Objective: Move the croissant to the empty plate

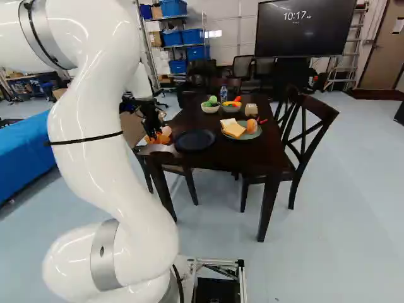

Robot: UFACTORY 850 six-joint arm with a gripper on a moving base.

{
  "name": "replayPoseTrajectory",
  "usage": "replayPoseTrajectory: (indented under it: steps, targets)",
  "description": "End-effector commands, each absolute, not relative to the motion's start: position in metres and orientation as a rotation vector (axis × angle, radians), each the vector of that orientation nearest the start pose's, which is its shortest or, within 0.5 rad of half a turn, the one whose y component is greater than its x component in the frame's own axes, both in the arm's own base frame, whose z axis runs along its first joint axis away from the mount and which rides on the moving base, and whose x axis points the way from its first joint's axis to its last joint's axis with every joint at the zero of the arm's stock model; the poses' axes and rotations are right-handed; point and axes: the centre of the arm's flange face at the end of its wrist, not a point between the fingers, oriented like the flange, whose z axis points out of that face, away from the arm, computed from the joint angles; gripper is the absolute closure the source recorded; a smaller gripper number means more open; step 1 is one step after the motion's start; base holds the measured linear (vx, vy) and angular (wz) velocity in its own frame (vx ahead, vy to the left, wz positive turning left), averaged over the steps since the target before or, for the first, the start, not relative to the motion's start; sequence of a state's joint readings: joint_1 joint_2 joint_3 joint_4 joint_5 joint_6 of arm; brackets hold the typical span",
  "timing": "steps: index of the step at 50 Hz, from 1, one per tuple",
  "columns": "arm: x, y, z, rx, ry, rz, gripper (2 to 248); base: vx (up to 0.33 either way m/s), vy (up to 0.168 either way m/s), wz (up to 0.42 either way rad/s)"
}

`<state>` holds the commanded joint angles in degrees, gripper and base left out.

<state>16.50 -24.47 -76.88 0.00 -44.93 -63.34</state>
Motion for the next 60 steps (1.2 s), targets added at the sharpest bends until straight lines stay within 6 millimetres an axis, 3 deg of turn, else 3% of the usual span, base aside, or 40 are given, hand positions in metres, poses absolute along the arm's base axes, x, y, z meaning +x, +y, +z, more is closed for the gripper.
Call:
replayPoseTrajectory:
  steps: [31, 60]
  targets:
    - [0.58, 0.105, 0.534, -2.568, -1.923, -0.245, 175, 0.0, 0.0, 0.0]
    - [0.608, 0.05, 0.533, -2.654, -1.791, -0.189, 175, 0.0, 0.0, 0.0]
